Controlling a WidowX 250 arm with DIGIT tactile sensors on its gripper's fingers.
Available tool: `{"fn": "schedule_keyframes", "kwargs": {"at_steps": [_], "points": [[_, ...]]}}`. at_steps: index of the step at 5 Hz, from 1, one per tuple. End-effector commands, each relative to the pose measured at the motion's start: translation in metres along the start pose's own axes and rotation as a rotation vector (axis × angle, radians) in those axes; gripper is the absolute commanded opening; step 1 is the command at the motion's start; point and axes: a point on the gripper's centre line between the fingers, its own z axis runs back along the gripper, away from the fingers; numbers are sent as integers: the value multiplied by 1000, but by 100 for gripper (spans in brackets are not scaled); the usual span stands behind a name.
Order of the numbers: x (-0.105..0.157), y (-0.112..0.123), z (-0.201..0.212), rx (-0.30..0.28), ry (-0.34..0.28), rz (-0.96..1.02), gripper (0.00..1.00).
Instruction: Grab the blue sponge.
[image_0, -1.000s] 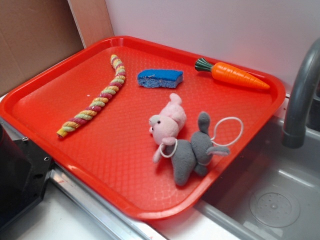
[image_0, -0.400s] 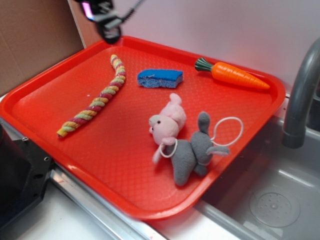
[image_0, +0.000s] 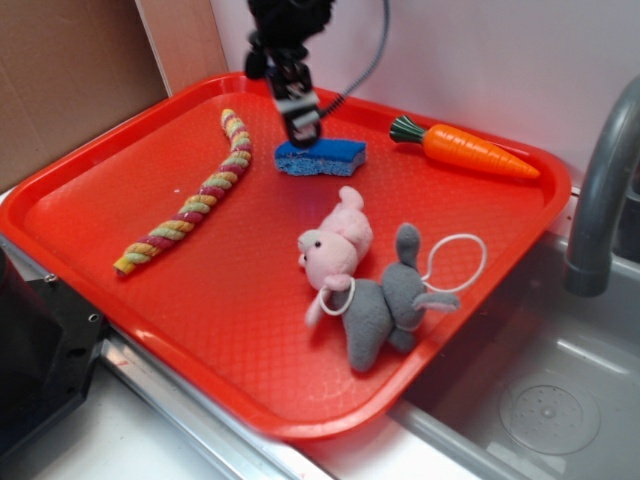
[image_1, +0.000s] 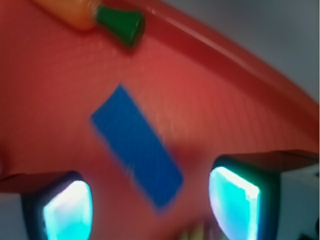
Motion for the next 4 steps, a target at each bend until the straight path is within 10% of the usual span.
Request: {"fn": "schedule_keyframes", "kwargs": {"at_steps": [1, 2, 4], "points": [[10, -4, -21, -32, -76, -89, 100], [3, -17, -15, -71, -65, -55, 0], [-5, -33, 15, -17, -96, -24, 0]]}}
